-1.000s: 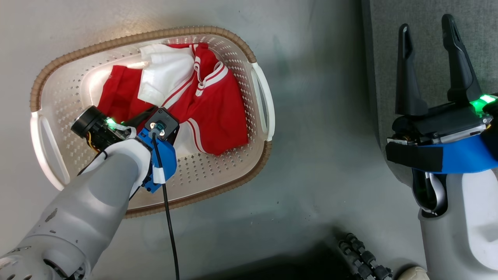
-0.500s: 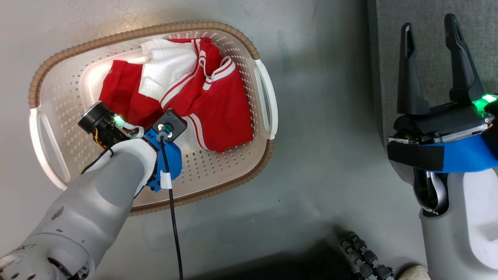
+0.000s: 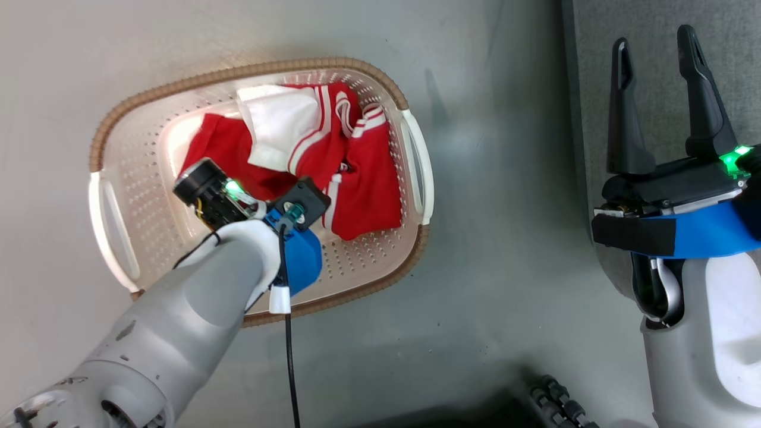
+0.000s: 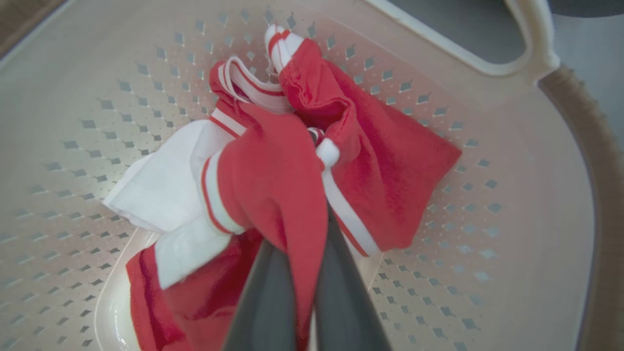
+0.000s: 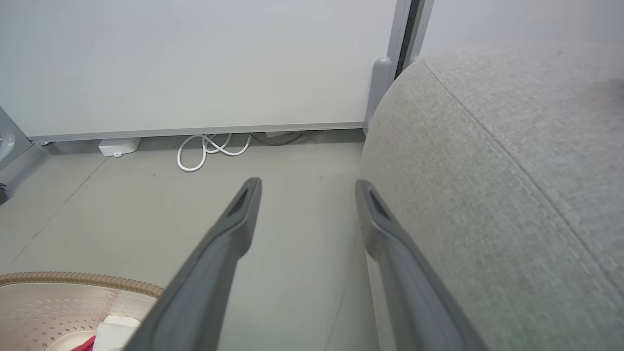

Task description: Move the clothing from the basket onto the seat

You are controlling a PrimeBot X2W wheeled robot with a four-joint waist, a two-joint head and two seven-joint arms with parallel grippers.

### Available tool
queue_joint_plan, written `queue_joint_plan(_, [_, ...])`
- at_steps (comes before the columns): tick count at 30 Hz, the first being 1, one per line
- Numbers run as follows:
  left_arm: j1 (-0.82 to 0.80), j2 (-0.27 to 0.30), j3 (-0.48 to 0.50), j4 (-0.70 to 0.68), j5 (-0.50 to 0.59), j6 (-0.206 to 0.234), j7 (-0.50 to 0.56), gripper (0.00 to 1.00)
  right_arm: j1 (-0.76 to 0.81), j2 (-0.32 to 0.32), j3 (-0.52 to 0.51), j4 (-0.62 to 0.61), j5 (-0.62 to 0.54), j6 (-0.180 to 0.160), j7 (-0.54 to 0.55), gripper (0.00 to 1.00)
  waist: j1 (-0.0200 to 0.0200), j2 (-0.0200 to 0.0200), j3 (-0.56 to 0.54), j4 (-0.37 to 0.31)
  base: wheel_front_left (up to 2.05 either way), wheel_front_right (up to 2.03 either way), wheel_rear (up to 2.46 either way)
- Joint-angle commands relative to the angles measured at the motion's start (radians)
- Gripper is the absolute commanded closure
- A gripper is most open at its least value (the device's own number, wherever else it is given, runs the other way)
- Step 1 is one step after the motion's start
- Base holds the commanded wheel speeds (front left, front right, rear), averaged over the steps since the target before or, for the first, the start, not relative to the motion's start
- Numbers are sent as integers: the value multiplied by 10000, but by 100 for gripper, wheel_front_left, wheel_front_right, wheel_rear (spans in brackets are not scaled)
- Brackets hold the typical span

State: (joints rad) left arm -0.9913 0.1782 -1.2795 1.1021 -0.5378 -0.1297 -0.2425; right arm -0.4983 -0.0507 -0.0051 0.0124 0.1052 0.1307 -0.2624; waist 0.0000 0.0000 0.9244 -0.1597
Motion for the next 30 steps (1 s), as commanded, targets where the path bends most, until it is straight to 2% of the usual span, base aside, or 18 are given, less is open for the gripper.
queue_joint_plan(1, [37, -53, -29, -80, -25, -15, -85, 100, -91, 6, -19, 35, -53, 1, -38, 0, 0, 0, -201, 98, 0, 0, 0])
queue_joint_plan(9, [319, -194, -5, -902, -436, -15, -240, 100, 193, 6, -131, 363, -177, 1, -38, 0, 0, 0, -1256, 453, 0, 0, 0])
queue_joint_plan(13, [533, -61, 379, -1599, -587, -15, -237, 100, 430, 4, -214, 548, -264, 1, -36, 0, 0, 0, -1887, 664, 0, 0, 0])
queue_joint_plan(30, [2173, -121, 3473, -3877, 652, 1, -241, 100, 1736, 3, -579, 1231, -417, 1, -36, 0, 0, 0, -4836, 1394, 0, 0, 0])
